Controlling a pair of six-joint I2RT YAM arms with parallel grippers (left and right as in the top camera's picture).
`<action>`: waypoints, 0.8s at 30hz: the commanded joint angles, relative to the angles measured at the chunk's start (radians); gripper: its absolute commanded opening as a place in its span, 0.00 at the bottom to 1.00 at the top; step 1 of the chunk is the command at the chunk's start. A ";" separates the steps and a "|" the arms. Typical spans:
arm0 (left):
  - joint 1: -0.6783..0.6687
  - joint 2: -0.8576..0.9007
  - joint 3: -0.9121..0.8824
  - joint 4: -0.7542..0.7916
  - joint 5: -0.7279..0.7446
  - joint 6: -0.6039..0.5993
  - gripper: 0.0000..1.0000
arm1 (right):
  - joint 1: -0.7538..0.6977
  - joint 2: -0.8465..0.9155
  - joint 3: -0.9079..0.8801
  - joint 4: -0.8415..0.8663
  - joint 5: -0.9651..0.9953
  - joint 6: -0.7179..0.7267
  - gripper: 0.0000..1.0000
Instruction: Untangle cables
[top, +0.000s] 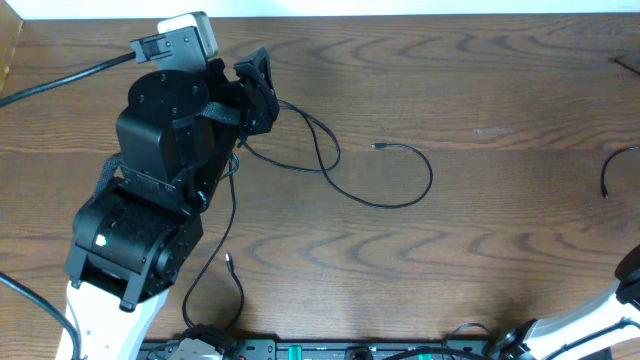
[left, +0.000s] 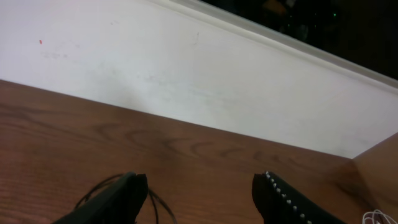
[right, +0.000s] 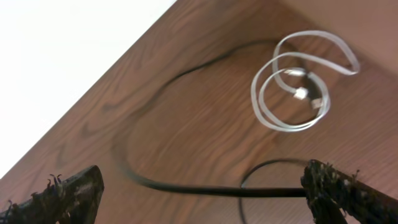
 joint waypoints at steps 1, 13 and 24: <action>-0.004 0.007 0.018 -0.002 -0.013 0.017 0.61 | 0.035 -0.045 0.007 -0.026 -0.043 -0.011 0.99; -0.004 0.009 0.018 -0.037 -0.013 0.026 0.61 | 0.206 -0.064 0.007 -0.162 -0.127 -0.100 0.99; 0.090 0.007 0.018 -0.183 0.015 0.027 0.95 | 0.529 -0.061 0.007 -0.221 -0.127 -0.179 0.99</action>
